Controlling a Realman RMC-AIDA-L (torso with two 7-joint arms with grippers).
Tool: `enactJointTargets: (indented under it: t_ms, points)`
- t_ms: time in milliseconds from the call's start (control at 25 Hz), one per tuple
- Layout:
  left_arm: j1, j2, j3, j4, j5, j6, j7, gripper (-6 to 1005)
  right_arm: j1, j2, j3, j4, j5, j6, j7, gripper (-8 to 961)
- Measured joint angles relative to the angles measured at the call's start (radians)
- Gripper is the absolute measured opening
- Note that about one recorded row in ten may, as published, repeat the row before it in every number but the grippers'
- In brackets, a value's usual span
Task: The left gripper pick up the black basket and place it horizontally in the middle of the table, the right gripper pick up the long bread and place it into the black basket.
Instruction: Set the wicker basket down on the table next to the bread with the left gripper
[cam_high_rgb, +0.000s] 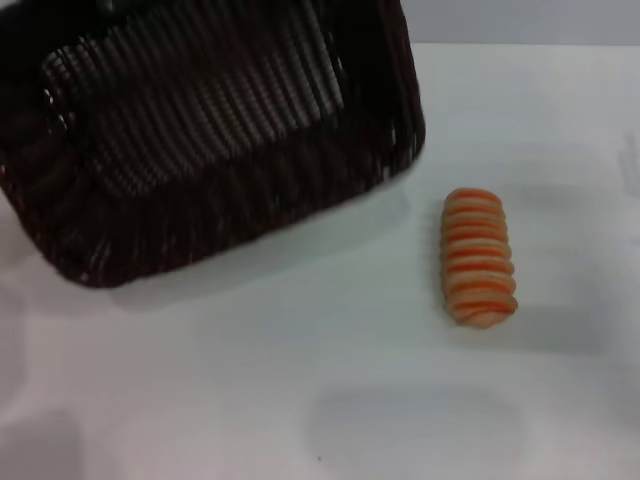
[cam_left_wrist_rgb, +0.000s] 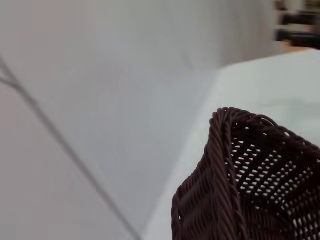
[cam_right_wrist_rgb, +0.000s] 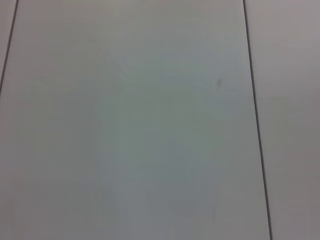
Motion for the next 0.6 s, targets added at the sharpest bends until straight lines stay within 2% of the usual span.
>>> enactJointTargets:
  t_ms: [40,80,160,360,600]
  points:
    - [-0.017,0.011,-0.006,0.02,0.0,-0.039,0.006,202,-0.001,0.0,0.0,0.0,0.0,0.0,0.0,651]
    - [-0.017,0.011,-0.006,0.02,0.0,-0.039,0.006,202,-0.002,0.0,0.0,0.0,0.0,0.0,0.0,651]
    - [-0.069,0.046,-0.006,0.11,-0.001,-0.153,0.009,203,-0.004,0.0,0.0,0.0,0.0,0.0,0.0,652]
    - [-0.106,0.068,0.003,0.202,0.002,-0.253,0.009,203,-0.007,0.0,0.0,0.0,0.0,-0.001,0.0,652]
    - [-0.13,0.072,0.019,0.274,0.047,-0.299,0.003,203,-0.012,0.0,0.0,0.009,0.0,-0.001,0.0,651]
